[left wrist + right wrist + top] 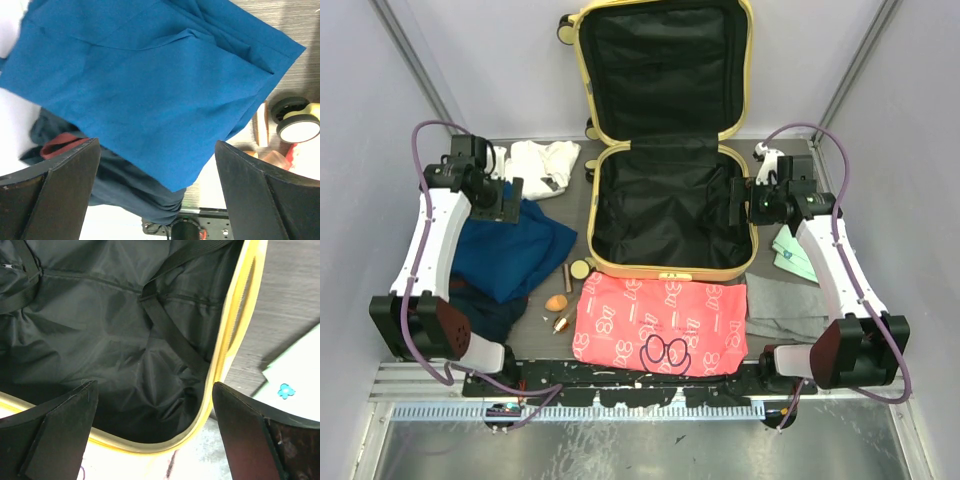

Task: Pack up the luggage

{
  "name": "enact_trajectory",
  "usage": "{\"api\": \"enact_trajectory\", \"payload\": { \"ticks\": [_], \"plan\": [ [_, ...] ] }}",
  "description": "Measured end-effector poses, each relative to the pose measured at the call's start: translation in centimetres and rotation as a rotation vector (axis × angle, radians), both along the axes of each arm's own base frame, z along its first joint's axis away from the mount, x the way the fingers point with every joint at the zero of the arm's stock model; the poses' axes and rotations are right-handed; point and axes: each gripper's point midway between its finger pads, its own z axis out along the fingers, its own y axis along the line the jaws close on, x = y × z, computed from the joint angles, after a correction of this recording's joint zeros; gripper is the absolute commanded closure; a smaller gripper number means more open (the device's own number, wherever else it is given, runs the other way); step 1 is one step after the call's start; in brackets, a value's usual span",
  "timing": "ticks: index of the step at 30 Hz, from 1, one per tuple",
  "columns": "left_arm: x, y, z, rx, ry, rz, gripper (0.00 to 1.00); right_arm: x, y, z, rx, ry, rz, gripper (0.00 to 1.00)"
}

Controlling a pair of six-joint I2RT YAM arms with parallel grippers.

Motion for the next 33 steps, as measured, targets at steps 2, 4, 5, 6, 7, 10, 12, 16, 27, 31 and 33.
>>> {"api": "enact_trajectory", "payload": {
  "ticks": [2,4,5,6,7,10,12,16,27,31,33],
  "plan": [
    [0.5,-0.5,-1.3,-0.041,0.039,0.011,0.02,-0.1,0.4,-0.7,0.027,0.029,-0.006,0.0],
    [0.7,-0.9,-2.1,-0.077,0.061,0.013,0.02,-0.3,0.8,-0.9,0.063,0.048,-0.009,0.0],
    [0.7,-1.1,-2.2,-0.091,0.066,0.009,0.02,-0.3,1.0,-0.9,0.077,0.051,-0.01,0.0],
    [0.7,-1.3,-2.3,-0.101,0.068,0.003,0.02,-0.4,1.3,-0.8,0.095,0.054,-0.01,0.0],
    [0.7,-1.5,-2.3,-0.107,0.069,-0.006,0.02,-0.5,1.6,-0.8,0.115,0.055,-0.011,0.0],
    [0.5,-2.0,-2.7,-0.101,0.076,-0.066,0.02,-0.9,2.5,-0.6,0.182,0.056,-0.01,0.0],
    [0.0,-2.4,-3.7,-0.071,0.082,-0.125,0.02,-1.3,3.1,-0.6,0.224,0.058,-0.007,0.0],
    [-2.7,-4.2,-7.1,0.014,0.131,-0.307,0.02,-1.9,4.0,-0.6,0.284,0.06,-0.003,0.0],
    [-5.6,-6.5,-13.4,0.2,0.143,-0.624,0.02,-1.9,5.0,-0.2,0.349,0.059,0.006,0.0],
    [-5.2,-6.6,-14.5,0.295,0.087,-0.681,0.02,-1.9,5.0,-0.3,0.35,0.06,0.007,0.0],
    [-4.7,-6.4,-15.1,0.349,0.065,-0.696,0.02,-1.9,5.0,-0.3,0.35,0.06,0.007,0.0]
  ]
}}
